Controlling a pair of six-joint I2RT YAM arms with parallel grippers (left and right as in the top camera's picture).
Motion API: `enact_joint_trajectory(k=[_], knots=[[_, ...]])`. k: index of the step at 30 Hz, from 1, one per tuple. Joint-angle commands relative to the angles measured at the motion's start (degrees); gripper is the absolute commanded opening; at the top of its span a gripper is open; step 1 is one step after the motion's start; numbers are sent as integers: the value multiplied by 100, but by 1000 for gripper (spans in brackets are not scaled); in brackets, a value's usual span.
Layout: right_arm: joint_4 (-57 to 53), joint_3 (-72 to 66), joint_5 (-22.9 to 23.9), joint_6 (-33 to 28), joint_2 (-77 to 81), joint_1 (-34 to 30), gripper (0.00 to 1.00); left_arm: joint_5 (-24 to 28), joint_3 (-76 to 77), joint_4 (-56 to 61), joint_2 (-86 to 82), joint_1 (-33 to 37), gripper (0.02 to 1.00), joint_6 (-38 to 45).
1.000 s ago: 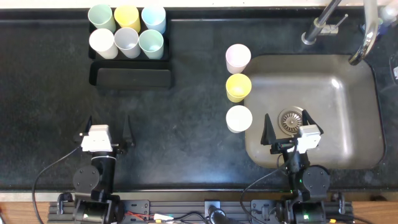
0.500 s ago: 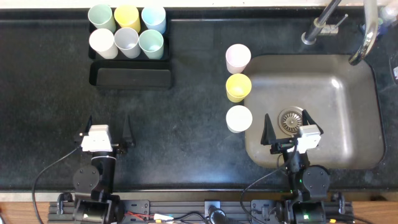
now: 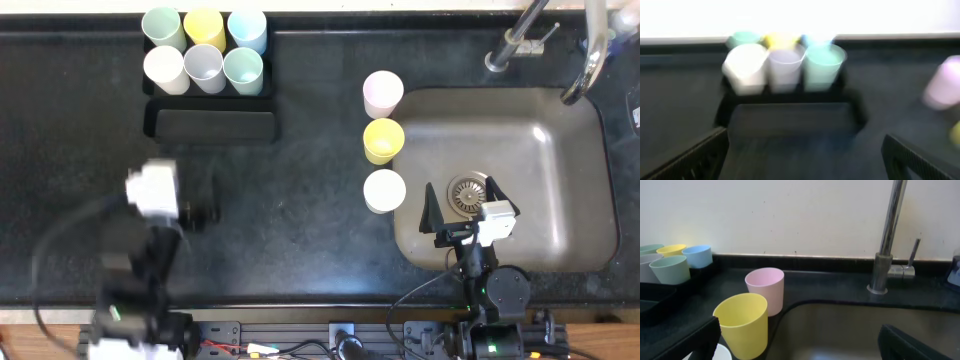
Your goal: Store Cups
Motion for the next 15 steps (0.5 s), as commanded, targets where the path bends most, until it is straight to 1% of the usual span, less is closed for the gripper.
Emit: enact_joint_trajectory(k=[1,2,3,4,5,8,10,12,15], knots=[[31,-76,-26,-22,-22,-26,998,1954,3501,-879,3139,-28,1000,-173],[31,-76,-26,-22,-22,-26,996,2100,4415,-1370,3825,-101,998,-271],[31,-76,-26,-22,-22,-26,996,2116,5386,-1915,4507,-223,998,-446],[31,-76,-26,-22,-22,-26,998,1982,6531,-2562,5272,-422,998,-577],[31,-76,-26,-22,-22,-26,998,1757,7521,-3119,5923,-625,1000,-715],[31,-76,-26,-22,-22,-26,996,800,10721,-4924,7941,-1394,1000,-1172],[31,-76,-26,-22,-22,-26,998,352,12640,-5923,9204,-1888,1000,-1521],[31,-76,-26,-22,-22,-26,998,70,13999,-6516,10177,-2293,1000,-1945],[31,-76,-26,-22,-22,-26,996,-212,14802,-6940,10944,-2669,998,-2586]])
